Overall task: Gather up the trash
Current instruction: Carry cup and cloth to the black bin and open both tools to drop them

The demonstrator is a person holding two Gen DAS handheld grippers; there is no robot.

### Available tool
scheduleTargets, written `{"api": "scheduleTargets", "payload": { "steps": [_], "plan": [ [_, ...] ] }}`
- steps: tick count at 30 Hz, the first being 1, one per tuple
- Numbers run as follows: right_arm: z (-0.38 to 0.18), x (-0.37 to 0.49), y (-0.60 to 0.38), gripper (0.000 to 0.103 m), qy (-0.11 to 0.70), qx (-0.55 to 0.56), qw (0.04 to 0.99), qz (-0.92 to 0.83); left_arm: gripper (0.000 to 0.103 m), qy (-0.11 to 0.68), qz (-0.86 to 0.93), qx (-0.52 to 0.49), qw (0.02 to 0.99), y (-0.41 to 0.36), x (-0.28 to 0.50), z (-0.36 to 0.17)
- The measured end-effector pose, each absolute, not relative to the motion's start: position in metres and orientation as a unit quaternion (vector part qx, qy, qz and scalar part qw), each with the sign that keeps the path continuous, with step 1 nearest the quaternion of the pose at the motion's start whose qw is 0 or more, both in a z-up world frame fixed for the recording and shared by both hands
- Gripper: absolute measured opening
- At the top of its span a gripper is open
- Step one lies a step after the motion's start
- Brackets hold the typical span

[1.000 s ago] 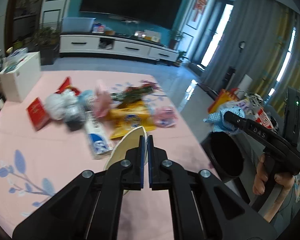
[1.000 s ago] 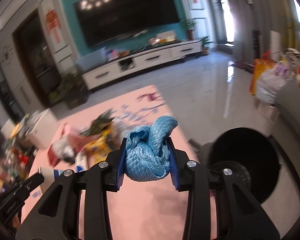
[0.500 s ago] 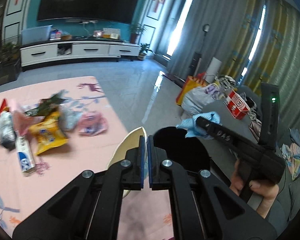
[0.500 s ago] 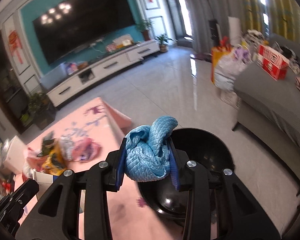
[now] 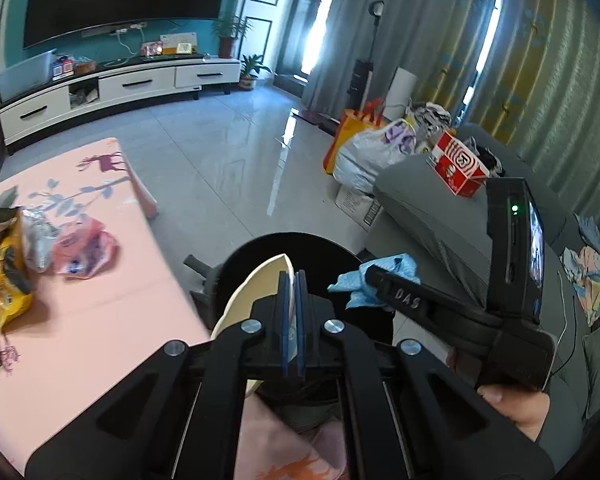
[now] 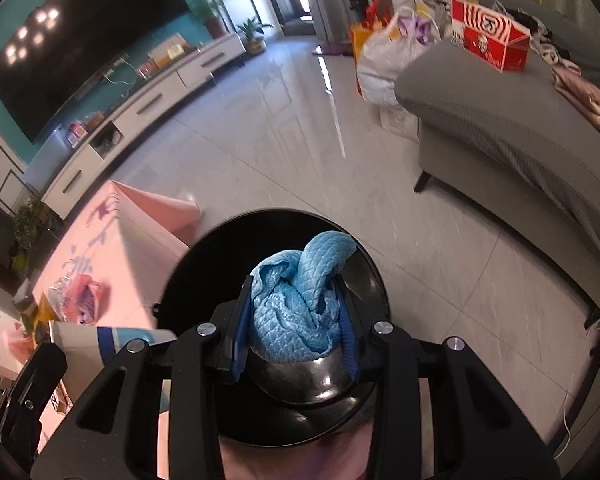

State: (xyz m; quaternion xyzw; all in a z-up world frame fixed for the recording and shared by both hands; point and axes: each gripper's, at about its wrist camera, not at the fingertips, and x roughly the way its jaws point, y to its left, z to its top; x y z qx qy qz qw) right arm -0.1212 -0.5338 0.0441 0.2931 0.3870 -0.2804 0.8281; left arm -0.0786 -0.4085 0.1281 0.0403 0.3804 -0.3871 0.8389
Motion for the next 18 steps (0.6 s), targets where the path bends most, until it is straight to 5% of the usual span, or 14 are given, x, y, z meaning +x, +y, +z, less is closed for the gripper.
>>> {"api": "scheduleTargets", "payload": {
  "steps": [8,18],
  "plan": [
    [0.026,-0.126,-0.553,0.041,0.416,0.314,0.809,-0.272,0.004,0.418,-0.399,0.062,0.814,-0.445,-0.071,0.089],
    [0.031,-0.144,-0.565,0.065,0.386,0.371,0.799,-0.273,0.004,0.465,-0.409,0.074,0.782,-0.469,-0.063,0.05]
  ]
}}
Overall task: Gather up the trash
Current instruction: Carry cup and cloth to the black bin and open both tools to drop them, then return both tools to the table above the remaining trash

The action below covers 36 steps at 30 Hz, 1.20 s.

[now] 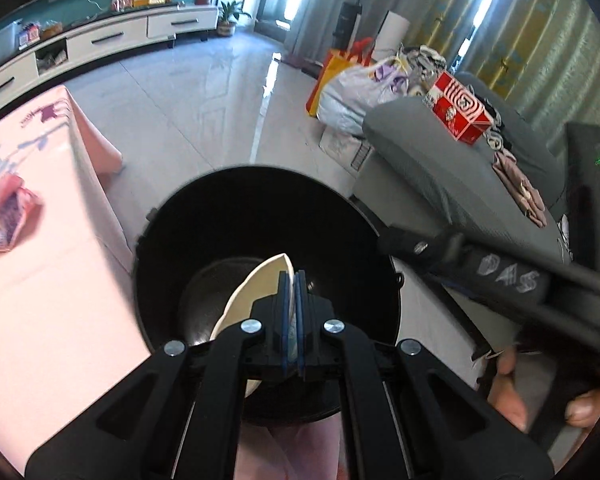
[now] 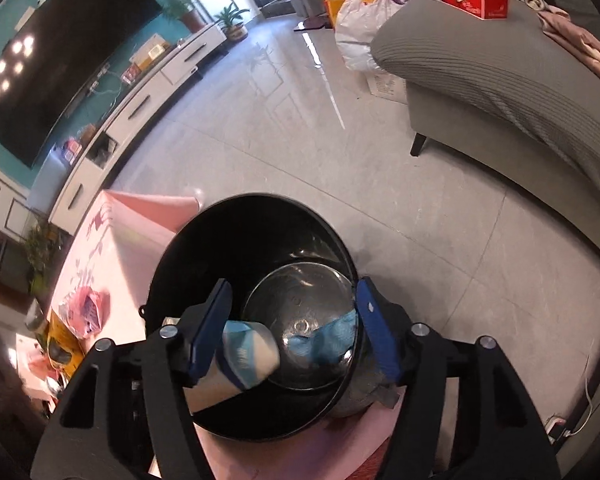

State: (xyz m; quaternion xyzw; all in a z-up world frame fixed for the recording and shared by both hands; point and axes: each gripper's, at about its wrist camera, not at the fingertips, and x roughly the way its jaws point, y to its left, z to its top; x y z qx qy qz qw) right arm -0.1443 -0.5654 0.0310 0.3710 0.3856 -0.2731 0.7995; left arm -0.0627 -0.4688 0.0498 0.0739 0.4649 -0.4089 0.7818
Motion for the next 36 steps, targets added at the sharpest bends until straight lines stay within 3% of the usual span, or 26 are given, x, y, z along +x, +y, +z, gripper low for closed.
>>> {"api": "scheduleTargets", "payload": {
  "steps": [4,11,14,16,18,22,25,36],
  "plan": [
    [0.039,-0.152,-0.565,0.072,0.366,0.377,0.802,-0.285,0.004,0.486,-0.41,0.083,0.767,-0.478,-0.063,0.034],
    [0.039,-0.153,-0.569,0.073,0.363,0.376,0.801,-0.291,0.004,0.508,-0.404,0.101,0.754,-0.49,-0.063,0.014],
    [0.039,-0.152,-0.568,0.073,0.365,0.373,0.8,-0.297,0.023,0.507,-0.399,0.104,0.757,-0.489,-0.064,0.013],
    [0.042,-0.153,-0.566,0.074,0.362,0.371,0.801,-0.299,0.044,0.503,-0.397,0.094,0.762,-0.486,-0.063,0.017],
    [0.047,-0.152,-0.562,0.075,0.358,0.364,0.806,-0.299,0.054,0.498,-0.396,0.081,0.768,-0.476,-0.061,0.025],
    [0.062,-0.145,-0.545,0.081,0.345,0.342,0.825,-0.29,0.092,0.469,-0.386,0.063,0.792,-0.446,-0.058,0.051],
    [0.072,-0.137,-0.531,0.083,0.339,0.324,0.839,-0.277,0.1,0.436,-0.367,0.055,0.82,-0.412,-0.054,0.075],
    [0.106,-0.08,-0.43,0.09,0.333,0.218,0.904,-0.153,0.1,0.396,-0.165,-0.014,0.903,-0.211,-0.01,0.115]
  ]
}}
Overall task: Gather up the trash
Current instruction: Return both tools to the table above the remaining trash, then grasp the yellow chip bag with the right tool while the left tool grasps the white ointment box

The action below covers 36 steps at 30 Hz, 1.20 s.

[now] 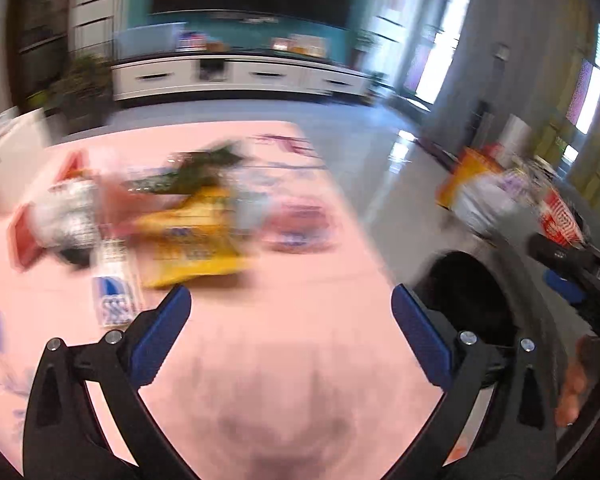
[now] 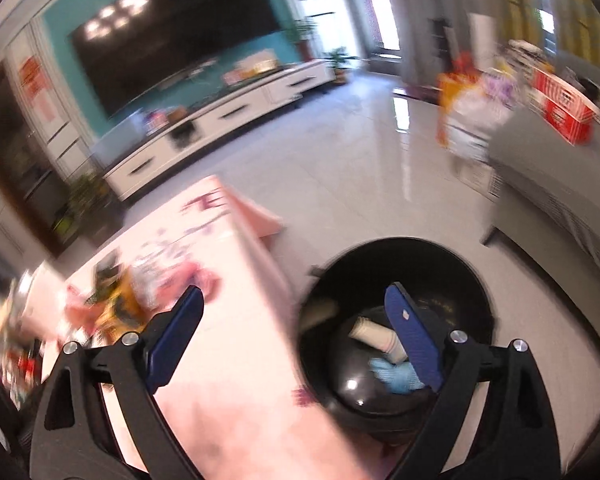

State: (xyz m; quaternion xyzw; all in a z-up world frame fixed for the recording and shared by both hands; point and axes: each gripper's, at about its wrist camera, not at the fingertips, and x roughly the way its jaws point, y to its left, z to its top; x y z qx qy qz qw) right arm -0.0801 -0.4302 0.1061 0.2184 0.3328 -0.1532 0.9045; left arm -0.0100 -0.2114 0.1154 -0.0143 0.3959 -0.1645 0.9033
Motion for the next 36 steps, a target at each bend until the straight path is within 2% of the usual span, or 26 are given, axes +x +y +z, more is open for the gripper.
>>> {"api": "scheduleTargets", "payload": {
  "steps": [6,11,13,22,27,30,33,35,36],
  "plan": [
    [0.107,-0.047,-0.372,0.09,0.346,0.174,0.918,-0.086,0.1,0.402,-0.071,-0.054,0.911,-0.094,-0.007,0.11],
    [0.092,-0.026,-0.336,0.09,0.352,0.159,0.92,-0.071,0.1,0.388,-0.048,-0.116,0.913,-0.031,-0.011,0.085],
    [0.083,-0.017,-0.321,0.099,0.354,0.148,0.921,-0.064,0.1,0.398,-0.032,-0.104,0.911,-0.023,-0.004,0.076],
    [0.056,0.063,-0.242,0.1,0.414,0.069,0.908,0.009,0.1,0.405,-0.027,-0.128,0.905,-0.001,0.02,0.055],
    [0.041,0.119,-0.221,0.099,0.449,0.081,0.889,0.029,0.1,0.399,-0.041,-0.155,0.903,0.008,0.032,0.05],
    [0.028,0.137,-0.208,0.091,0.46,0.041,0.887,0.012,0.1,0.405,-0.042,-0.169,0.898,0.012,0.035,0.049],
    [0.023,0.14,-0.202,0.087,0.451,0.025,0.892,0.012,0.1,0.406,-0.046,-0.162,0.898,0.01,0.036,0.049],
    [0.023,0.138,-0.199,0.076,0.452,0.025,0.891,0.027,0.1,0.404,-0.043,-0.157,0.9,0.008,0.037,0.05],
    [0.024,0.136,-0.199,0.065,0.452,0.03,0.89,0.038,0.1,0.405,-0.045,-0.157,0.9,0.007,0.037,0.05]
  ]
}}
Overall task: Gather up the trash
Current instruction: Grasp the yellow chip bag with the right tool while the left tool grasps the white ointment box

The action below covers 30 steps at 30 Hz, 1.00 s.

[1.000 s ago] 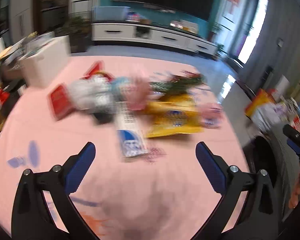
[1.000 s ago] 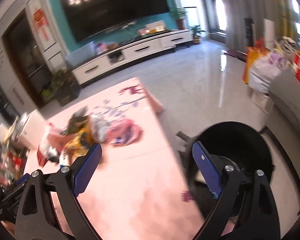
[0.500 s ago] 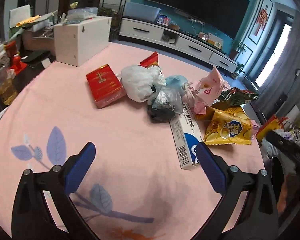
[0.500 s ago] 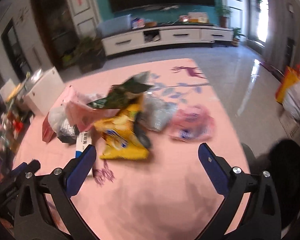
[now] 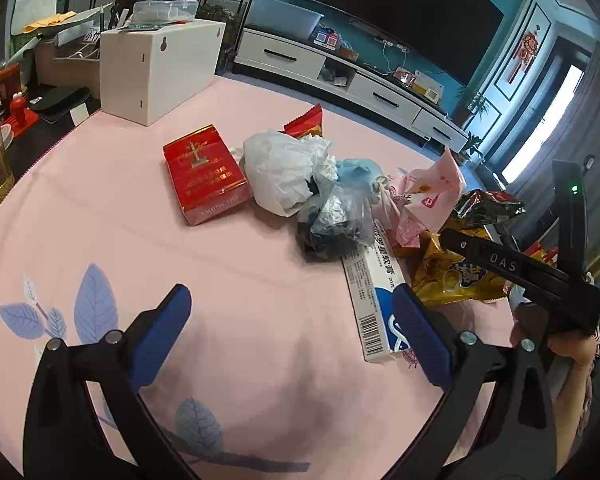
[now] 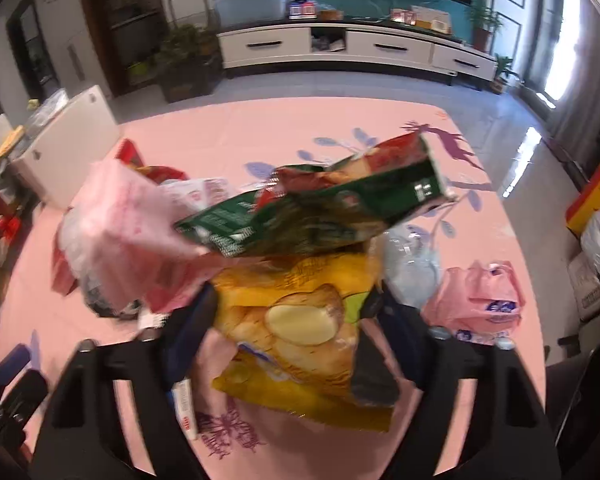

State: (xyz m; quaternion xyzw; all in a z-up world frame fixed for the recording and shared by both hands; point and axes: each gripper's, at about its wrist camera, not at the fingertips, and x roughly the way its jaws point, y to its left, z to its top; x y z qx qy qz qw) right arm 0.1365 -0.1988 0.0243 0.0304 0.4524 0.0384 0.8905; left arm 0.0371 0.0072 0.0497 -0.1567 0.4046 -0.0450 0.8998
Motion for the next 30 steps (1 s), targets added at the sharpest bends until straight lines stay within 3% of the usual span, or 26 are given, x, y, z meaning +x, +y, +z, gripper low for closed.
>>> {"api": "scheduleTargets", "payload": {
  "steps": [2,4,7,15,25,30],
  "plan": [
    [0.028,0.132,-0.198,0.049,0.459,0.038,0.886,0.051,0.1,0.407,-0.053,-0.157,0.898,0.004,0.037,0.049],
    [0.033,0.127,-0.198,0.024,0.462,0.04,0.884,0.051,0.1,0.408,-0.056,-0.157,0.898,0.003,0.037,0.05],
    [0.044,0.112,-0.201,0.011,0.468,0.059,0.879,0.073,0.1,0.41,-0.066,-0.154,0.897,0.0,0.037,0.05],
    [0.07,0.051,-0.223,0.009,0.452,0.093,0.884,0.072,0.1,0.42,-0.087,-0.17,0.887,-0.01,0.043,0.049],
    [0.098,-0.024,-0.282,0.009,0.372,0.125,0.919,-0.021,0.099,0.47,-0.092,-0.149,0.865,-0.057,0.074,0.032],
    [0.102,-0.024,-0.297,0.009,0.36,0.134,0.923,-0.033,0.09,0.487,-0.094,-0.107,0.861,-0.09,0.086,0.021]
  ]
}}
